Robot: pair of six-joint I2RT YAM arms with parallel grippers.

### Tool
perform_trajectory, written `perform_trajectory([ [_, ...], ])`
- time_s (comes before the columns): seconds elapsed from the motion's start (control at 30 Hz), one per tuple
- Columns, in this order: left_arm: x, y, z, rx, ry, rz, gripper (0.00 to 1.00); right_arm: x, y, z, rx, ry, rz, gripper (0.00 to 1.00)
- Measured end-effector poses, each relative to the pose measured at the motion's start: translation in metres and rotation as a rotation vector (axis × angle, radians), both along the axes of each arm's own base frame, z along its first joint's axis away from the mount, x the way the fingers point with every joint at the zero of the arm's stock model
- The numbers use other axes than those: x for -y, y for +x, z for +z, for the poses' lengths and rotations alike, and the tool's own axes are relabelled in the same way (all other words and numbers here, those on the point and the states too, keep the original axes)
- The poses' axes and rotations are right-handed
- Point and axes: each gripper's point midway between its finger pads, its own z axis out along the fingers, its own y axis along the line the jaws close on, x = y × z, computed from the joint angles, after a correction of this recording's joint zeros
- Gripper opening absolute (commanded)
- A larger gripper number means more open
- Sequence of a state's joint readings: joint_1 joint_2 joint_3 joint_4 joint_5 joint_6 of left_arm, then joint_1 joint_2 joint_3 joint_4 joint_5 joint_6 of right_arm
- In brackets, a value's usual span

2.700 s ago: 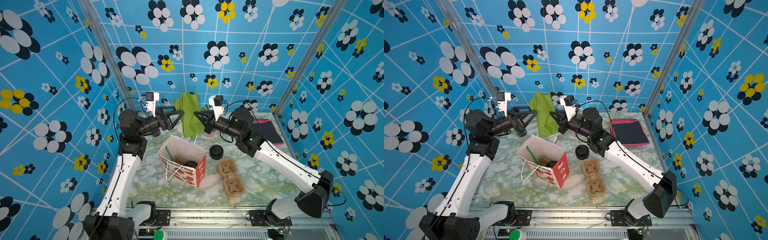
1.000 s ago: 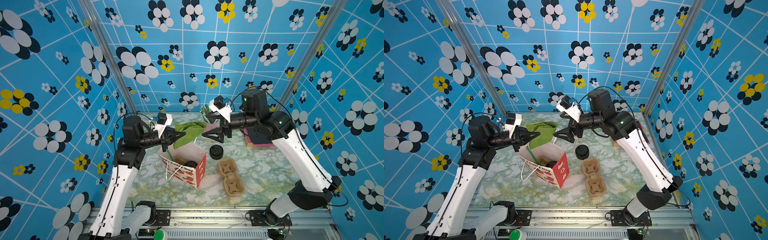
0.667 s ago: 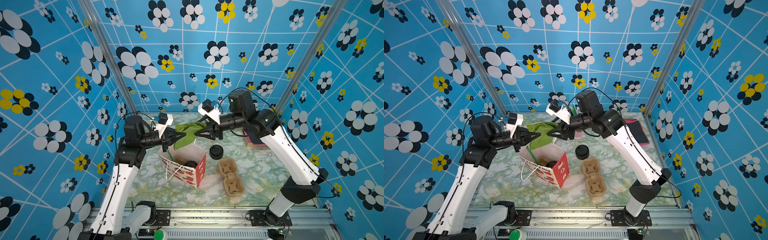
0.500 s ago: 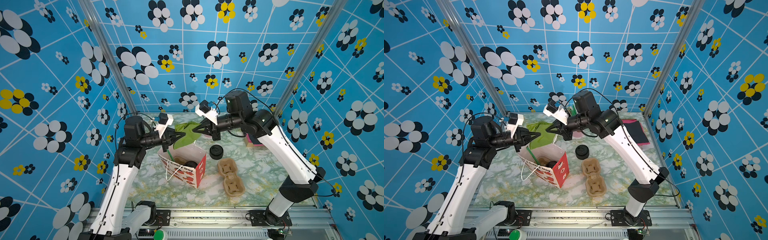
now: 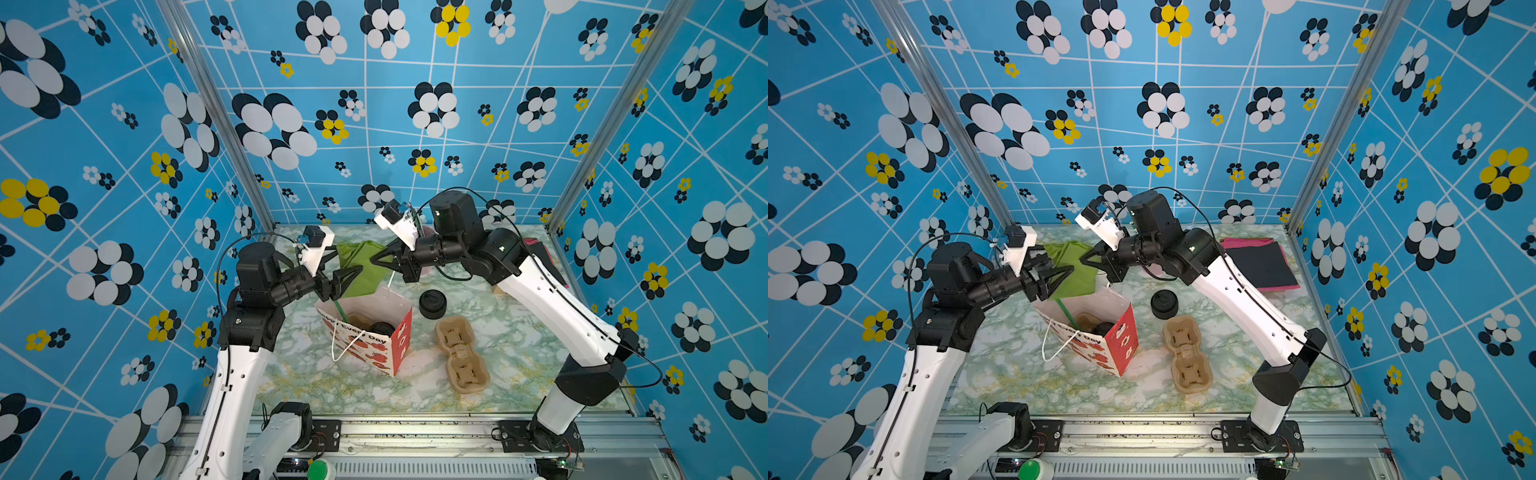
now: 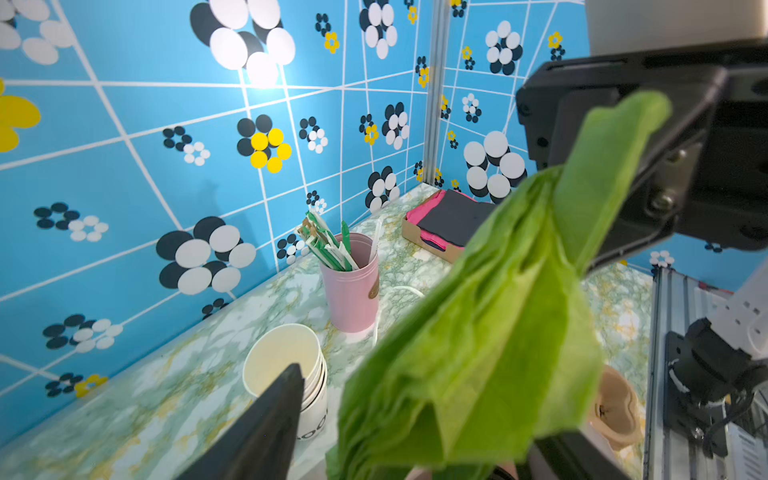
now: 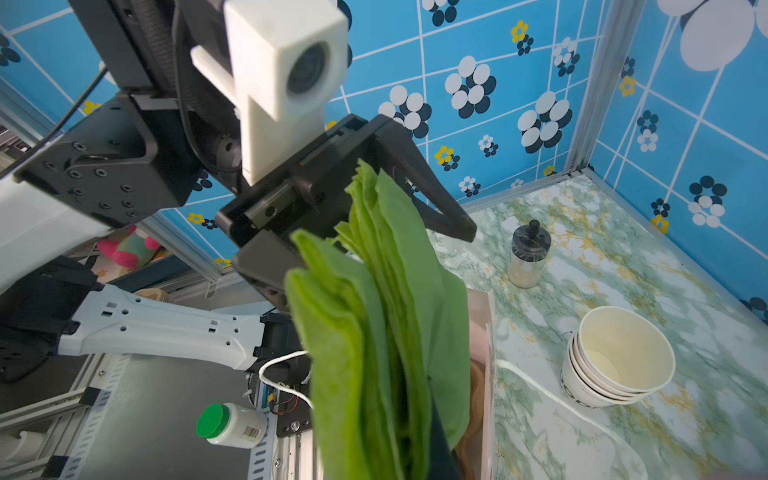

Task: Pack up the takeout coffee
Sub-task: 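Hold the green napkins above the bag with the right gripper, then lower the green napkins into the bag and open the right gripper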

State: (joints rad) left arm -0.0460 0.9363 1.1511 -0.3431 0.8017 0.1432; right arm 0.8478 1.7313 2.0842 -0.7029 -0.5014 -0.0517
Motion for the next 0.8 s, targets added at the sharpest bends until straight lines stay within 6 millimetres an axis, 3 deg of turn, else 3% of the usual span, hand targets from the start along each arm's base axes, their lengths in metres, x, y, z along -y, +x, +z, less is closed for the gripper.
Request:
perform_trajectory([
  [0.17,-0.011,0.0,0.001,0.022,0.007,0.085,1.0,-0.002,0.01,-0.011,-0.031,-0.015,-0.073,0.0],
  [0.53,-0.03,0.002,0.009,0.086,0.015,0.222,0.99,-0.003,0.032,-0.056,-0.112,-0.087,-0.21,0.0],
  [0.8,-0.035,0.005,0.008,0.084,0.015,0.253,0.99,-0.02,0.026,-0.078,-0.098,-0.144,-0.214,0.0],
])
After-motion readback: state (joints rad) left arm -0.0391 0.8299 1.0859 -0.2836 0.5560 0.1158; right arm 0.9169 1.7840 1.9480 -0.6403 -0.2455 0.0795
